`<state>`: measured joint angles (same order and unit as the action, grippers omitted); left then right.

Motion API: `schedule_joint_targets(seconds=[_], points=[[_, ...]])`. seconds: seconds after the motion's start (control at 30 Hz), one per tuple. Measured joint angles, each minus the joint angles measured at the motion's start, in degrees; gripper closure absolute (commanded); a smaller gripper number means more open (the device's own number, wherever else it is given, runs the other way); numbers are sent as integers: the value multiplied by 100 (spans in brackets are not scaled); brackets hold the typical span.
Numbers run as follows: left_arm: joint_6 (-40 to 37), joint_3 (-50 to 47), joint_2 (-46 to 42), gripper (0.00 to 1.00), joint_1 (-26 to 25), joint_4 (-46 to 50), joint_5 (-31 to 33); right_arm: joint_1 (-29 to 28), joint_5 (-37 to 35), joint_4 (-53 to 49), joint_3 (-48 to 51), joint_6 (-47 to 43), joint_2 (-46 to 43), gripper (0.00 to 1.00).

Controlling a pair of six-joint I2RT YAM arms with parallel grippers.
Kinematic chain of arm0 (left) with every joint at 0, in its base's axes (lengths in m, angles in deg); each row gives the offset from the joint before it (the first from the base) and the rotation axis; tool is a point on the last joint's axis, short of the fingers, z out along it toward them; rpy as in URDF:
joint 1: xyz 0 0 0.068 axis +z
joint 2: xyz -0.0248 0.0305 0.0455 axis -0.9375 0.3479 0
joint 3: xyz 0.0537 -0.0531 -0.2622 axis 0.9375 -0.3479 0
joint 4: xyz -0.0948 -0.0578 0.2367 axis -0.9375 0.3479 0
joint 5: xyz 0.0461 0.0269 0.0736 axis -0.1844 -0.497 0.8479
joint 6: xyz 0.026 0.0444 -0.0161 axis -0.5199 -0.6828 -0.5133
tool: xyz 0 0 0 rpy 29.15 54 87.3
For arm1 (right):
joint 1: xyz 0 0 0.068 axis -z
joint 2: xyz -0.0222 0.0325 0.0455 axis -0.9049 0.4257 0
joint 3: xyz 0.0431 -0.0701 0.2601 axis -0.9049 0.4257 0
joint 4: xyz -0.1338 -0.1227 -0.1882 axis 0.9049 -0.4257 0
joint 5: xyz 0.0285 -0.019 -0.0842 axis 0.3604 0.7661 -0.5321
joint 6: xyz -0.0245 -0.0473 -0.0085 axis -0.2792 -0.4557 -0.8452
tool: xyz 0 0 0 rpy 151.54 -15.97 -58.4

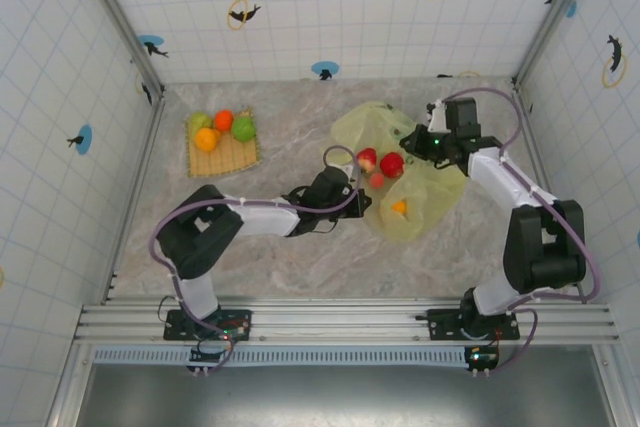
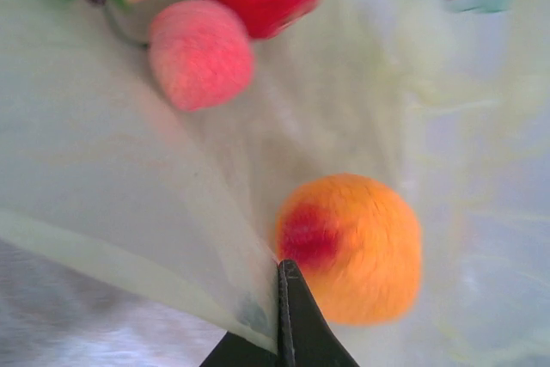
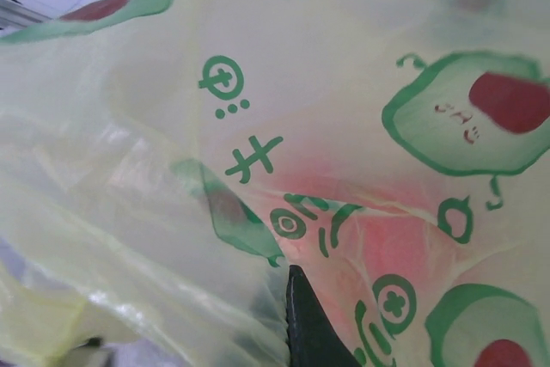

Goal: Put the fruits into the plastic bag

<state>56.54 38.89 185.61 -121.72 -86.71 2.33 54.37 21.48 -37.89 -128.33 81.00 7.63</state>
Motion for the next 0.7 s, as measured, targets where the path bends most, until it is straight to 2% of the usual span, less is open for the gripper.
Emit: schedule_joint_targets(seconds=[0.17,0.37,0.5,0.7], points=[[7,236,-566,100,4,-13,-651,0,-778,-629,-651,-505,-304,100],[20,527,-907,100,81,-15,-1045,0,-1373,-911,-1095,-828,-595,100],[-2,437,-1023,100,256,59,-1008,-7,-1434,-997,-1095,-870,-608,100],[-282,-37,-1196,98,420,592,-570,-68,-1276,-817,-828,-756,-608,100]])
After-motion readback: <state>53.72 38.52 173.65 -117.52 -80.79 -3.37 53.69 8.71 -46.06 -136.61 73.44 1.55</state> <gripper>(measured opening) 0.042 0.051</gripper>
